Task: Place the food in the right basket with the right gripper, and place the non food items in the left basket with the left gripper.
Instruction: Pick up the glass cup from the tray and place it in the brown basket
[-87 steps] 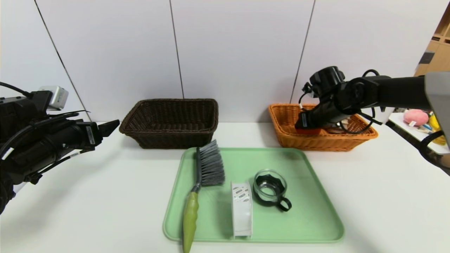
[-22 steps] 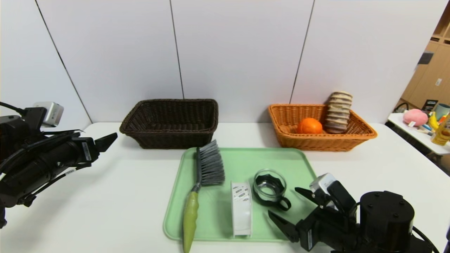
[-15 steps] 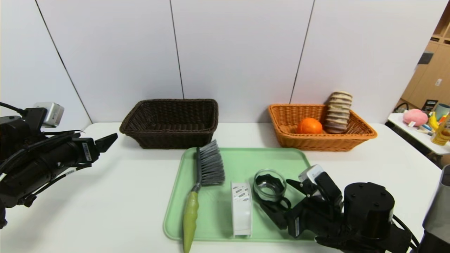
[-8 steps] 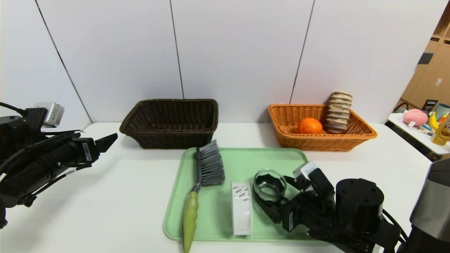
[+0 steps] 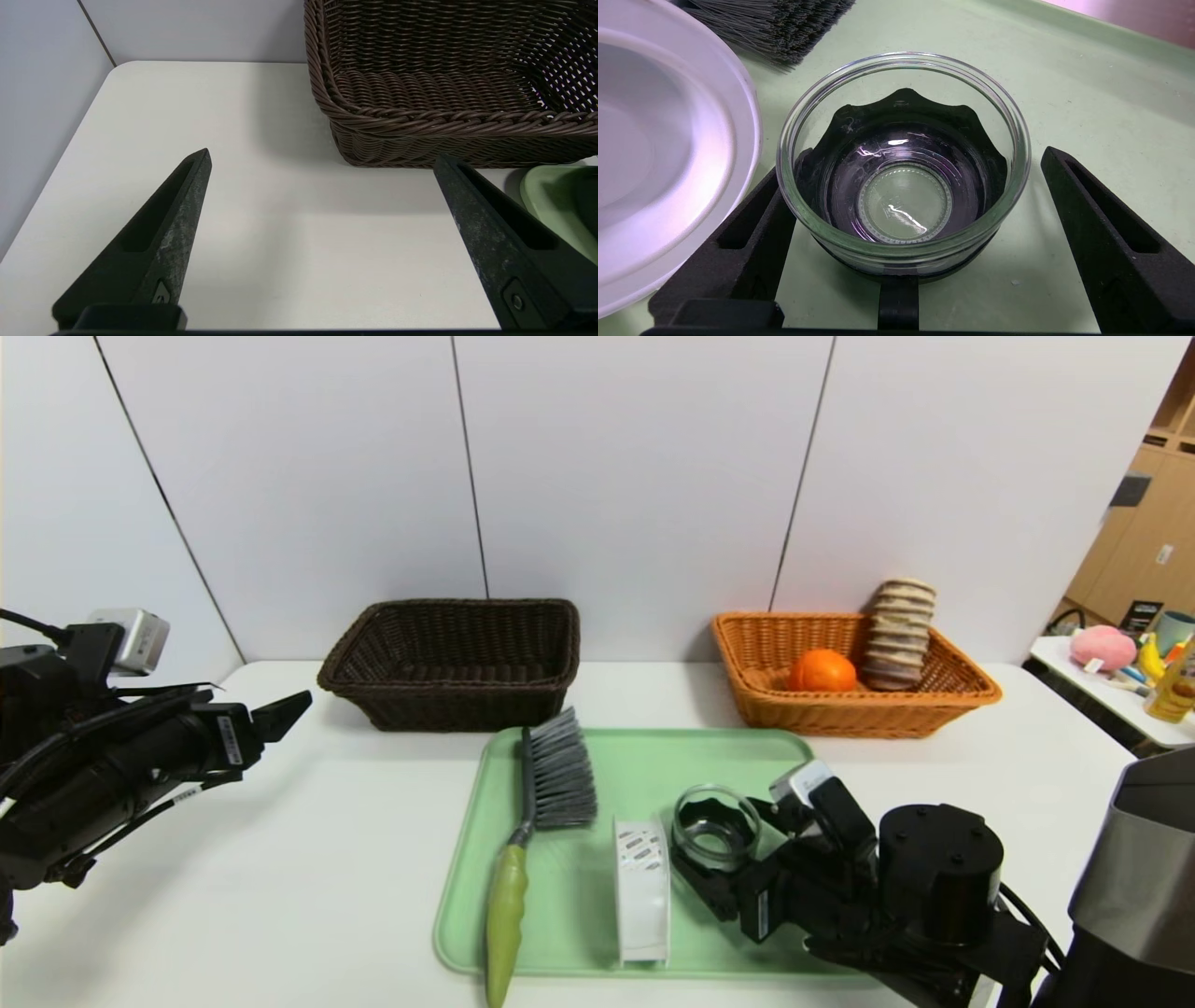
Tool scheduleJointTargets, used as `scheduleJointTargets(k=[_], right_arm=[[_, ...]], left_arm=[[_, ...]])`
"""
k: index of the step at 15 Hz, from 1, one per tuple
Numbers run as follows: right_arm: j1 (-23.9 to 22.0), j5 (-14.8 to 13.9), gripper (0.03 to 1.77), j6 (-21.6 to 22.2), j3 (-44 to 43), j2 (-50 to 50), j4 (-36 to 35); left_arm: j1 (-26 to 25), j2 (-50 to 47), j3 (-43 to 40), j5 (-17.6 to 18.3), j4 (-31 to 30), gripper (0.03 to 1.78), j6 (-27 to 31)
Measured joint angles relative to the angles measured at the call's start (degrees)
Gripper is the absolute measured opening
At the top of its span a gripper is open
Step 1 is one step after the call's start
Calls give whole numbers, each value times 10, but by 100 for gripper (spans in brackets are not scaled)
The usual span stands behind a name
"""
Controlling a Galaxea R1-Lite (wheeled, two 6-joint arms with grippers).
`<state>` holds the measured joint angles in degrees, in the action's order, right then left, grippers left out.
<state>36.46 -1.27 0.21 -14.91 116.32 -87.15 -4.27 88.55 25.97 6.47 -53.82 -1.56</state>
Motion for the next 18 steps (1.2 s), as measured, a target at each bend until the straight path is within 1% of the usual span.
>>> scheduleJointTargets(k=[2,3,9,12,14,15,18], right_arm=[[0,-5,130,0,0,0,0],[1,-9,124,0,1,1,0],[4,-10,121,-1,1,-7,1],[8,-4,121,-8,-15,-45,0],[9,-1,121,-27,-52,-82,3],[9,1,120,-39,-75,-100,17],[9,3,120,-49,-176,-140,112]], left_arm=[[0,-2,0,0,0,169,0],[0,-3,0,0,0,169,0],[0,-4,-4,0,0,169,0],[0,-4,-4,0,0,169,0],[0,-4,-5,0,-1,169,0],[0,-4,-5,0,-1,169,0],[0,-4,-3,0,-1,169,1]])
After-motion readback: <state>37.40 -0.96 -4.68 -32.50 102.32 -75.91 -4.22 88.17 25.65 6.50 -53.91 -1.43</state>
